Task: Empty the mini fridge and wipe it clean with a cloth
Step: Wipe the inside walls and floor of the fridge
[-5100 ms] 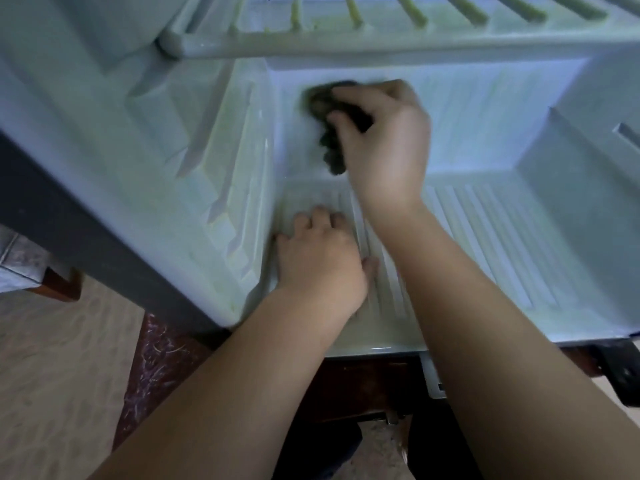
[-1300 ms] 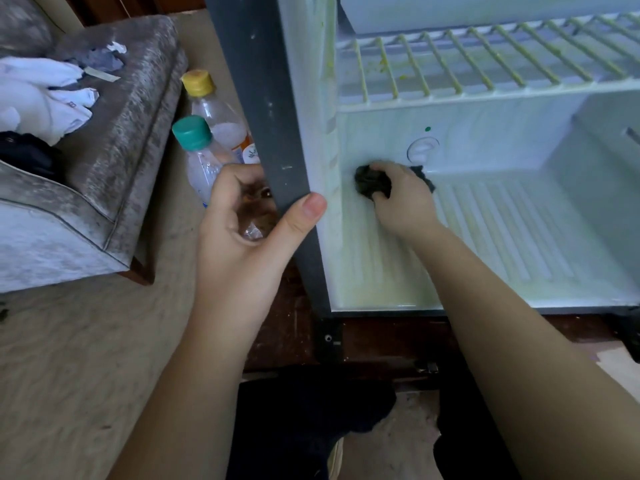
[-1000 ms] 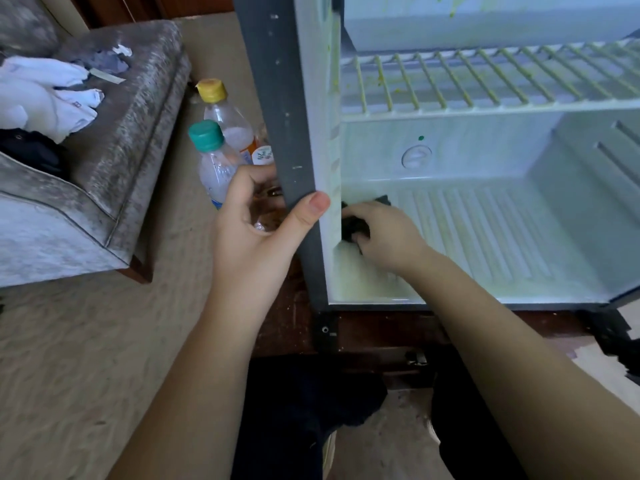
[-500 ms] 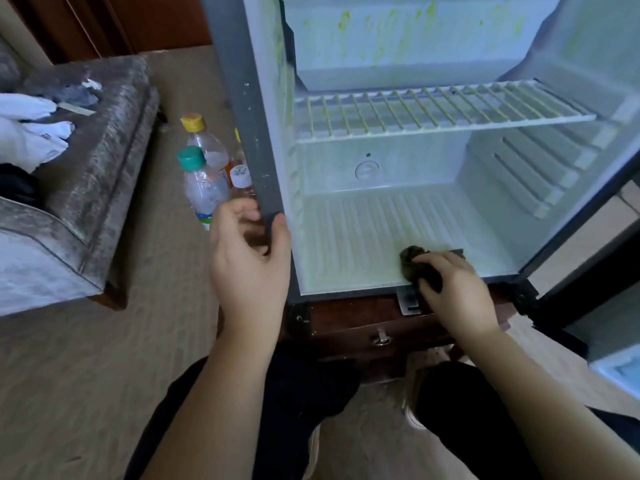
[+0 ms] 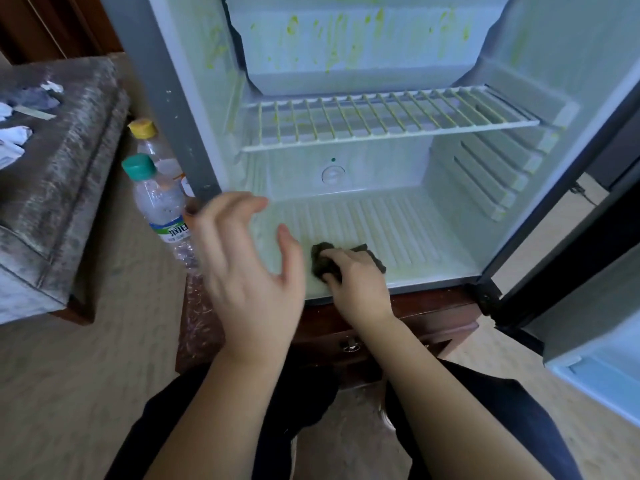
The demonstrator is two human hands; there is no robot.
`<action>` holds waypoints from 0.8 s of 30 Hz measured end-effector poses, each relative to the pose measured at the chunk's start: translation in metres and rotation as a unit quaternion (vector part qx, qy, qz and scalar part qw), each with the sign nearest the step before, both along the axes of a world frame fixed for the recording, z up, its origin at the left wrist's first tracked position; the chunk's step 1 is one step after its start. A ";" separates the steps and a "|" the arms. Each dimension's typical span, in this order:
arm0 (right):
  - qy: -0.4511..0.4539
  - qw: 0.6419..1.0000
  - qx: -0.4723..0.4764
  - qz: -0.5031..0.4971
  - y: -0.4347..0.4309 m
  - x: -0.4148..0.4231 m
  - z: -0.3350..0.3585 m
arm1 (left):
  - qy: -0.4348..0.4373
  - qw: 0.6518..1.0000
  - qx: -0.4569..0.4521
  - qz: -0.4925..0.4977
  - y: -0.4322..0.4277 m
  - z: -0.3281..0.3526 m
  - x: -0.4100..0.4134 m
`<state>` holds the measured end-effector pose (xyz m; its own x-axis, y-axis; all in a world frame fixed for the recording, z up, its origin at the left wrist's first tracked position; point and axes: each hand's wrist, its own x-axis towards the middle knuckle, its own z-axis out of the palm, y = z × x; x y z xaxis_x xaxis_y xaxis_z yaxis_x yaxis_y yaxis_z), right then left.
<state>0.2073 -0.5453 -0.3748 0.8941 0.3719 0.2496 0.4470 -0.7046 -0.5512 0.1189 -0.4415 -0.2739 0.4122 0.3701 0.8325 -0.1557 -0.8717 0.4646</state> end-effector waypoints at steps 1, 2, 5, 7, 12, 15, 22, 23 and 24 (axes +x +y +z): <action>0.008 1.000 0.009 0.000 0.000 0.003 0.000 | 0.016 0.999 0.032 -0.025 -0.004 -0.001 0.004; 0.011 1.000 0.014 0.002 -0.003 0.005 -0.001 | 0.028 0.997 0.056 -0.046 -0.007 0.000 0.009; -0.001 1.000 -0.008 -0.006 -0.022 0.012 -0.006 | 0.027 0.990 0.110 -0.089 -0.013 0.015 0.028; -0.001 0.997 -0.025 -0.077 -0.043 0.025 -0.008 | 0.019 0.984 0.144 -0.105 -0.016 0.026 0.046; 0.062 0.969 -0.084 -0.225 -0.089 0.069 -0.005 | 0.074 0.978 0.178 -0.081 -0.020 0.021 0.088; 0.077 0.967 -0.149 -0.192 -0.072 0.095 -0.003 | 0.042 0.983 0.173 -0.045 -0.021 0.013 0.102; 0.040 0.951 -0.270 -0.148 -0.016 0.173 0.000 | -0.023 0.989 0.146 -0.027 -0.024 0.009 0.111; 0.041 0.939 -0.301 -0.159 -0.013 0.176 0.002 | -0.025 0.987 0.153 -0.032 -0.022 0.009 0.112; 0.041 0.928 -0.328 -0.171 -0.012 0.177 0.004 | -0.025 0.986 0.160 -0.035 -0.020 0.009 0.112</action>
<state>0.3846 -0.5569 -0.3708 0.9939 0.1106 -0.0048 0.1106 -0.9936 0.0246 0.2311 -0.4612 -0.2645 0.3831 0.0571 0.9219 -0.2367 -0.9587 0.1577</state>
